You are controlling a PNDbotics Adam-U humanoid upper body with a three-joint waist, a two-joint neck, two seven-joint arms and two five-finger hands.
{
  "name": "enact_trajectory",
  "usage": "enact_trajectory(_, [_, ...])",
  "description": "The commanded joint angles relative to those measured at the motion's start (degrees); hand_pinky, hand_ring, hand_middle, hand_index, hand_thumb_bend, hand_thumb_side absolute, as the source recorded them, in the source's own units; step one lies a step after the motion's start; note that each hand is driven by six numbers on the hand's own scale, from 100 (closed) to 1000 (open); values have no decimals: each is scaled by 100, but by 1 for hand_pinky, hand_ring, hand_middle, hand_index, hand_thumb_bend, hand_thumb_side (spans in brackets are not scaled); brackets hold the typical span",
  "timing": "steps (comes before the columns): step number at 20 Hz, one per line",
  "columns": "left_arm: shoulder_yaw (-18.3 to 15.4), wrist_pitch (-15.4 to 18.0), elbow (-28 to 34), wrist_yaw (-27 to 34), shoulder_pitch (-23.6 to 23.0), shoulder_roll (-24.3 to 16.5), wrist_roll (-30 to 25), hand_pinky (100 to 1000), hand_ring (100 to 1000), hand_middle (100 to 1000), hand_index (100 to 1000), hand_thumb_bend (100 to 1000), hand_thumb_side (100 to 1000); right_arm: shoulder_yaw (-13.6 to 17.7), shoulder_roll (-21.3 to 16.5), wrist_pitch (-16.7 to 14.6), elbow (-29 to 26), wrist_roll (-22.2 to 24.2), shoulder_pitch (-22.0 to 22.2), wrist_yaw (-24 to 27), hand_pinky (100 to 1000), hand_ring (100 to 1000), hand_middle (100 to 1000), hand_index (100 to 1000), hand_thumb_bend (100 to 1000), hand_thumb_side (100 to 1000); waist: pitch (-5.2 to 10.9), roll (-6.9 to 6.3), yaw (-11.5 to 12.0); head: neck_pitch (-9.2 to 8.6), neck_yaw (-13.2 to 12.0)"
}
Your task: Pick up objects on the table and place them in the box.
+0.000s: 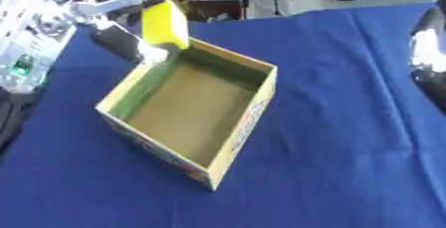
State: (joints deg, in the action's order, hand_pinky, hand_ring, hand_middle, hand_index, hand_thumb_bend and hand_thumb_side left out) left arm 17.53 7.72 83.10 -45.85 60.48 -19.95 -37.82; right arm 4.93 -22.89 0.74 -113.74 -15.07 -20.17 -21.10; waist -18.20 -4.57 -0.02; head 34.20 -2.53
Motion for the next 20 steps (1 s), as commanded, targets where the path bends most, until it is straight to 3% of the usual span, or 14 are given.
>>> enact_trajectory(1, [94, 15, -25, 24, 76, 83, -36, 145, 298, 395, 585, 100, 469, 11, -55, 1, -85, -35, -74, 52, 700, 704, 665, 746, 100, 491, 125, 28, -1, -29, 23])
enact_trajectory(8, [297, 156, -581, 245, 54, 193, -170, 170, 311, 410, 584, 100, 485, -1, -33, 11, -85, -39, -81, 58, 700, 704, 665, 746, 100, 487, 140, 2, -24, -33, 75])
enact_trajectory(13, [341, 201, -1056, 390, 85, 282, -341, 265, 374, 472, 634, 100, 588, -6, -21, 18, -85, -46, -91, 59, 700, 704, 665, 746, 100, 485, 139, -6, -53, -42, 88])
enact_trajectory(15, [353, 266, -1172, 389, 87, 318, -435, 352, 444, 518, 691, 100, 717, -7, -17, 21, -85, -50, -93, 61, 701, 704, 665, 747, 100, 484, 134, -8, -59, -42, 86])
enact_trajectory(20, [318, 420, -1266, 347, 96, 352, -675, 356, 448, 522, 695, 100, 727, -8, -10, 29, -85, -53, -93, 61, 701, 704, 665, 747, 100, 484, 130, -7, -61, -36, 86])
